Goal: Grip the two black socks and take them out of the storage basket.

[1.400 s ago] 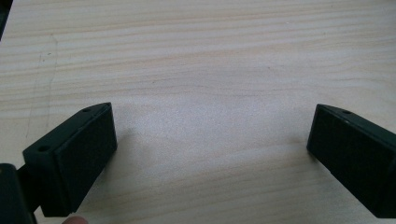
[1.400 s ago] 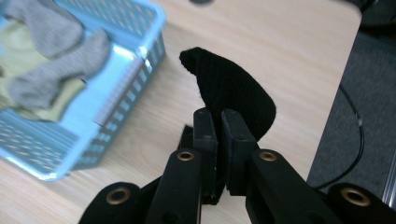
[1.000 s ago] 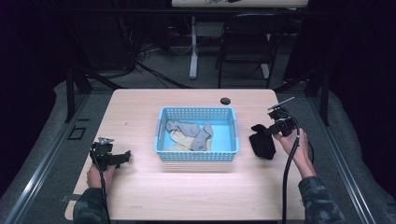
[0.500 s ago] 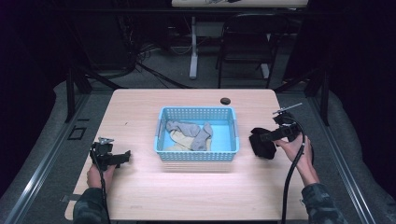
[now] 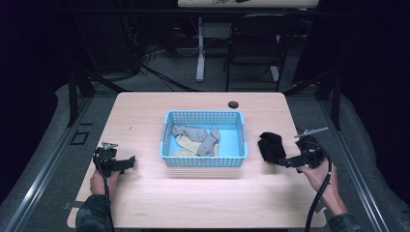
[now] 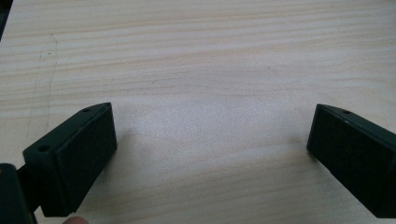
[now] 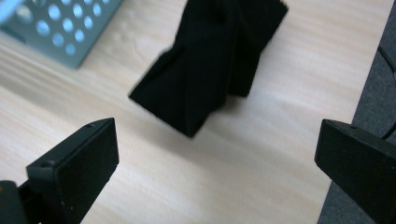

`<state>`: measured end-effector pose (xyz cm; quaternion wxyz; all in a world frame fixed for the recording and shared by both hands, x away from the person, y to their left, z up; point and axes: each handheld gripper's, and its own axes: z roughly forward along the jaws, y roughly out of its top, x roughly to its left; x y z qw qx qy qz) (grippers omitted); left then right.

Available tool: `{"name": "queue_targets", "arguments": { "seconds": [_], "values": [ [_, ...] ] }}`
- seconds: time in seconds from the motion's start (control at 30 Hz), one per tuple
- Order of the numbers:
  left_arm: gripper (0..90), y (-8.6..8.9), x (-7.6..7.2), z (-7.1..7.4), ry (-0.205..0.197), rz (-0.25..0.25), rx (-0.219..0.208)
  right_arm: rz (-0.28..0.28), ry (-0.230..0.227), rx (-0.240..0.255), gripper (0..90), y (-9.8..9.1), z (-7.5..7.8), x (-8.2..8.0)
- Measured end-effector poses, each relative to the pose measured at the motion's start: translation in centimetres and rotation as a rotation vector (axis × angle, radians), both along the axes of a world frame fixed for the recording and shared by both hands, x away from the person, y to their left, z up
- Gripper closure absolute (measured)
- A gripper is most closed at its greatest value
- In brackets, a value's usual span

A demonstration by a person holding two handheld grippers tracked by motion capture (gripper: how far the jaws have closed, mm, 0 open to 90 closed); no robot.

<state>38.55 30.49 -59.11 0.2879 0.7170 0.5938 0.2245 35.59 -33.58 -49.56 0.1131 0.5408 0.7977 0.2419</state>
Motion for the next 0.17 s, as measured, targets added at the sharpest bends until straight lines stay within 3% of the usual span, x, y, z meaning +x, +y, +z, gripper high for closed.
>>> {"name": "queue_targets", "arguments": {
  "seconds": [0.17],
  "values": [
    [1.5,0.0,0.0,0.0,0.0,0.0,0.0,-0.014,0.009,0.006,0.0,-0.69,-0.82,-0.9]
  ]
}}
